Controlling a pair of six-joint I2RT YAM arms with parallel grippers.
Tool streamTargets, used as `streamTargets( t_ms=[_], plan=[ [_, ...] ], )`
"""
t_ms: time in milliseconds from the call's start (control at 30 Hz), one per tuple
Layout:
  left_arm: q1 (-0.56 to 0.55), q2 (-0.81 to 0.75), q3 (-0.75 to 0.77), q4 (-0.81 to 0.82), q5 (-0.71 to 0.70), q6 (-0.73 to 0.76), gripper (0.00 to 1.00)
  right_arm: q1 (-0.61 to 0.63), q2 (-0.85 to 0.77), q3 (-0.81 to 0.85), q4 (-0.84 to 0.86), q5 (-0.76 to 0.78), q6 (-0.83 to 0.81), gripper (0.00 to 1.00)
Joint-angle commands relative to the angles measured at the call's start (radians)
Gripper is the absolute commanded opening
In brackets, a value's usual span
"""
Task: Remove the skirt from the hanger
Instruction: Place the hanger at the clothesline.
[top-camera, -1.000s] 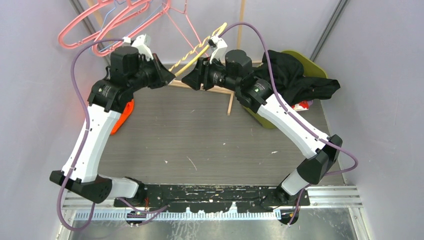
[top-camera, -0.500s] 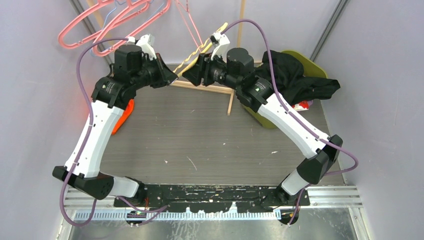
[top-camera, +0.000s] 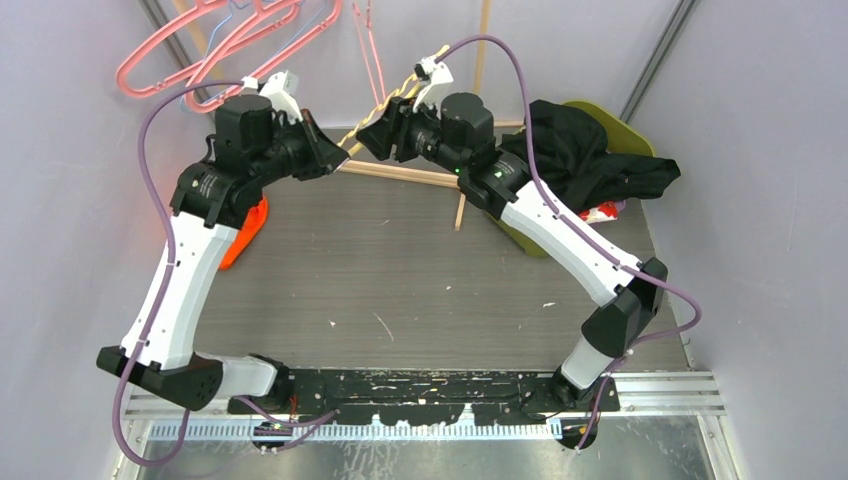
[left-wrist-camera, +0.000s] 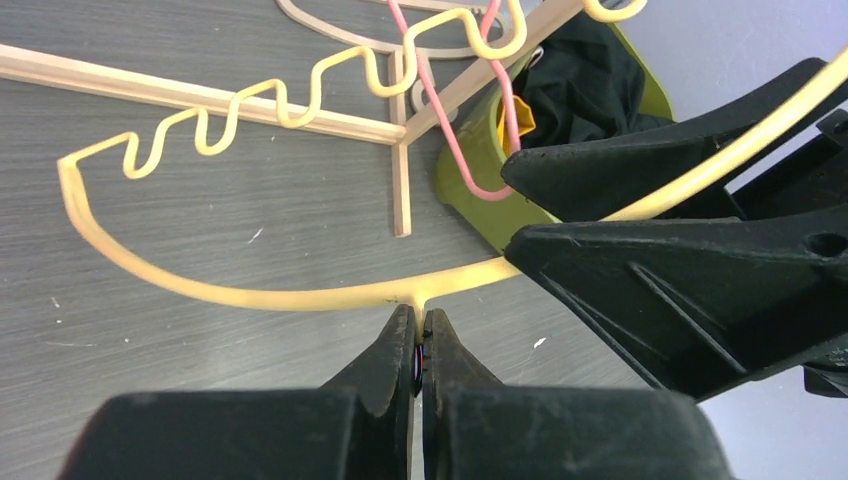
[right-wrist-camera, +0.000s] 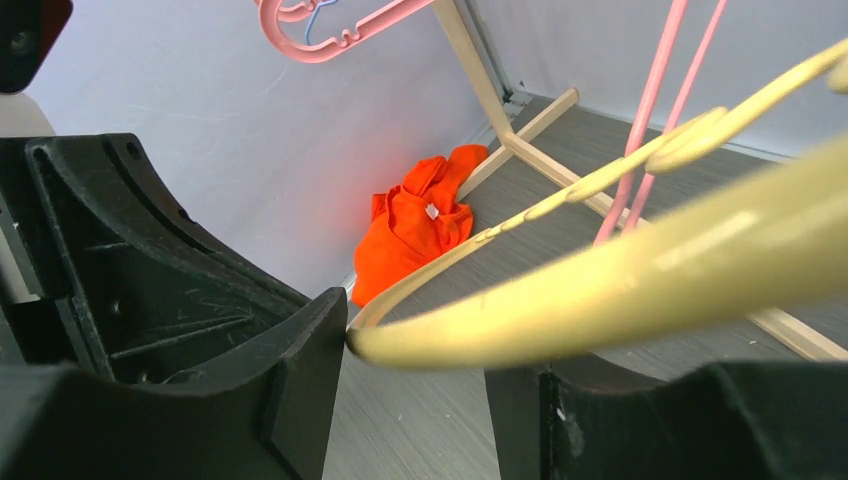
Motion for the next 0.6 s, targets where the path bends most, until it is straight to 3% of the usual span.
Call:
streamTargets(
  t_ms=[0, 200, 300, 433, 567],
  plan=[
    [0.003, -0.063, -0.005, 0.061, 0.030, -0.002, 0.00, 0.005, 0.025, 0.058, 0.071, 0.026, 0.024, 0.56],
    [0.003, -0.115, -0.074, 0.066, 0.031, -0.014, 0.00, 0.005, 0.059, 0.107, 0.073, 0.025, 0.027, 0.54],
    [0.003, -0.137, -0.110, 0.072, 0.025, -0.019, 0.00, 0.004, 0.069, 0.119, 0.071, 0.014, 0.032, 0.40],
    [0.003, -0.147, -0.129, 0.079, 0.020, -0.017, 0.00, 0.005, 0.076, 0.121, 0.079, -0.017, 0.049, 0.03],
    [0.003, -0.157, -0.147, 0.117, 0.022, -0.008, 0.00, 0.005, 0.071, 0.123, 0.072, -0.019, 0.057, 0.01]
  ],
)
